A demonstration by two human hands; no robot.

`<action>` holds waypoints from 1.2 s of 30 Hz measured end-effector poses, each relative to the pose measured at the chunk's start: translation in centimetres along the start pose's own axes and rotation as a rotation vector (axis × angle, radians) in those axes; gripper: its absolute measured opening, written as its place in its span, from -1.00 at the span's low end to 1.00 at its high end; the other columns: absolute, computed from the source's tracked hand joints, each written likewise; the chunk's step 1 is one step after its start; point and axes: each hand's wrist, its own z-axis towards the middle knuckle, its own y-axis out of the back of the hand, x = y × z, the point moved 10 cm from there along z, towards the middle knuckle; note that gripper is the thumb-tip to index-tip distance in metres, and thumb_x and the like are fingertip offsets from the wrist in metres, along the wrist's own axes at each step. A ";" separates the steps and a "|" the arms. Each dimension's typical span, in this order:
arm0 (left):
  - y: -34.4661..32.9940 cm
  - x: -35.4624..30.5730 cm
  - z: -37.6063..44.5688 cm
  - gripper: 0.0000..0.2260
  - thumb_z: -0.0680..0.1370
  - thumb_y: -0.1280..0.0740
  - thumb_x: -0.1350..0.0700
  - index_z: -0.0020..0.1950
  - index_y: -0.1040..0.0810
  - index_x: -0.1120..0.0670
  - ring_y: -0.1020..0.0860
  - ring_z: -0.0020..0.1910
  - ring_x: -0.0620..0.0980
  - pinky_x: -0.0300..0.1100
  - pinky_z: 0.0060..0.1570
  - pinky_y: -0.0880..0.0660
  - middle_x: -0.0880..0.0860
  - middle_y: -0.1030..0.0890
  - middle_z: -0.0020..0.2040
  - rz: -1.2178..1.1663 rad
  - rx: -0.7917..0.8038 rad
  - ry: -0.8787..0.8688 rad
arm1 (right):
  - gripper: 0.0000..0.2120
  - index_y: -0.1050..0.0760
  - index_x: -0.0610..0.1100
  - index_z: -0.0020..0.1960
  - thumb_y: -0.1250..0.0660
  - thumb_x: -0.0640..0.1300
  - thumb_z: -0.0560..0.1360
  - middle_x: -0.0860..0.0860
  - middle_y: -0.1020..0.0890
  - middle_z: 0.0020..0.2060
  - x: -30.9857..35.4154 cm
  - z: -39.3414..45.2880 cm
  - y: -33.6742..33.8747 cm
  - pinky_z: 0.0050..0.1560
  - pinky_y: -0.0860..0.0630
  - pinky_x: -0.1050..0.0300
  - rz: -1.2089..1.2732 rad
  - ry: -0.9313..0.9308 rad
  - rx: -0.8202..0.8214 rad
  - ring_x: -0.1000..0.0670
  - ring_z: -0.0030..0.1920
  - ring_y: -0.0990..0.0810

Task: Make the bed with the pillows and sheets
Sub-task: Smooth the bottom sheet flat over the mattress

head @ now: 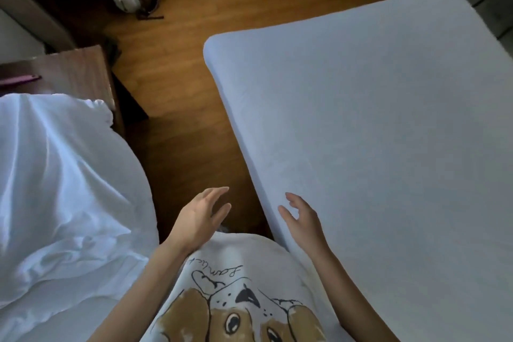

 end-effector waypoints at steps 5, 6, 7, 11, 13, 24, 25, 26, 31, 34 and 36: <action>9.2 4.8 6.4 -0.61 0.63 -0.21 -0.06 0.44 -0.40 0.00 -0.46 0.32 -0.08 -0.29 0.17 -0.37 -0.05 -0.47 0.38 -0.060 -0.103 0.050 | -0.55 -0.33 0.02 0.44 -0.24 0.07 0.58 0.09 -0.41 0.40 12.1 8.3 -3.4 0.34 -0.38 0.11 -0.036 0.098 0.079 0.09 0.37 -0.38; 10.9 5.8 7.9 -0.61 0.63 -0.21 -0.06 0.44 -0.39 0.01 -0.45 0.33 -0.08 -0.29 0.18 -0.36 -0.04 -0.47 0.38 -0.076 -0.132 0.074 | -0.55 -0.33 0.01 0.44 -0.24 0.06 0.58 0.10 -0.40 0.40 14.5 9.9 -3.8 0.35 -0.38 0.11 -0.043 0.124 0.088 0.10 0.38 -0.37; 12.4 6.8 9.3 -0.61 0.63 -0.21 -0.06 0.44 -0.39 0.00 -0.44 0.34 -0.07 -0.28 0.19 -0.37 -0.04 -0.47 0.38 -0.098 -0.152 0.103 | -0.56 -0.33 0.01 0.44 -0.24 0.04 0.58 0.10 -0.40 0.40 16.6 11.4 -4.3 0.35 -0.37 0.12 -0.053 0.142 0.105 0.10 0.38 -0.37; 16.9 11.2 14.0 -0.60 0.63 -0.22 -0.04 0.45 -0.38 0.00 -0.45 0.34 -0.09 -0.21 0.25 -0.40 -0.04 -0.47 0.39 -0.219 -0.252 0.243 | -0.59 -0.35 0.01 0.42 -0.26 0.01 0.58 0.14 -0.45 0.32 23.2 17.6 -6.6 0.25 -0.34 0.26 -0.121 0.209 0.213 0.11 0.35 -0.39; 18.5 13.3 16.1 -0.61 0.63 -0.23 -0.03 0.45 -0.38 0.01 -0.45 0.33 -0.10 -0.21 0.25 -0.40 -0.05 -0.47 0.39 -0.270 -0.300 0.317 | -0.58 -0.36 -0.01 0.42 -0.26 0.00 0.58 0.14 -0.45 0.31 26.0 21.7 -7.7 0.22 -0.31 0.31 -0.160 0.236 0.274 0.10 0.35 -0.40; 27.2 20.3 24.6 -0.65 0.62 -0.26 0.05 0.41 -0.44 0.02 -0.50 0.25 -0.12 -0.11 0.28 -0.44 -0.08 -0.53 0.30 -0.548 -0.734 0.781 | -0.59 -0.39 -0.04 0.39 -0.28 0.00 0.57 0.09 -0.49 0.31 44.8 45.9 -12.2 0.26 -0.35 0.18 -0.396 0.445 0.609 0.09 0.31 -0.44; 27.9 20.6 25.2 -0.65 0.62 -0.26 0.05 0.41 -0.44 0.02 -0.50 0.25 -0.12 -0.10 0.29 -0.44 -0.08 -0.53 0.29 -0.564 -0.759 0.803 | -0.60 -0.40 -0.04 0.39 -0.28 0.00 0.57 0.10 -0.49 0.31 46.7 47.3 -12.6 0.24 -0.35 0.19 -0.403 0.460 0.613 0.10 0.30 -0.44; 28.5 20.9 25.9 -0.64 0.62 -0.27 0.05 0.41 -0.43 0.02 -0.50 0.25 -0.12 -0.09 0.29 -0.44 -0.08 -0.54 0.30 -0.576 -0.769 0.818 | -0.60 -0.39 -0.04 0.39 -0.27 0.01 0.57 0.11 -0.49 0.30 48.6 48.6 -13.1 0.23 -0.34 0.20 -0.400 0.472 0.618 0.11 0.29 -0.44; 31.9 25.4 28.5 -0.64 0.61 -0.29 0.05 0.40 -0.44 -0.01 -0.50 0.22 -0.16 -0.14 0.25 -0.44 -0.11 -0.54 0.29 -0.588 -0.785 0.885 | -0.63 -0.41 -0.01 0.37 -0.27 -0.02 0.57 0.13 -0.50 0.27 56.2 52.3 -18.1 0.27 -0.39 0.14 -0.363 0.488 0.657 0.11 0.29 -0.45; 34.4 29.8 29.0 -0.65 0.60 -0.29 0.06 0.39 -0.45 0.00 -0.51 0.21 -0.18 -0.19 0.22 -0.43 -0.11 -0.56 0.25 -0.637 -0.845 0.911 | -0.63 -0.40 0.03 0.36 -0.27 0.01 0.57 0.13 -0.50 0.29 58.6 52.8 -22.8 0.32 -0.41 0.03 -0.417 0.484 0.706 0.12 0.29 -0.45; 36.1 33.4 29.3 -0.65 0.60 -0.29 0.07 0.40 -0.45 0.01 -0.51 0.21 -0.17 -0.22 0.18 -0.40 -0.11 -0.56 0.25 -0.667 -0.883 0.924 | -0.62 -0.39 0.01 0.37 -0.28 0.00 0.57 0.12 -0.49 0.29 60.3 52.6 -26.4 0.32 -0.40 0.07 -0.448 0.503 0.742 0.10 0.30 -0.44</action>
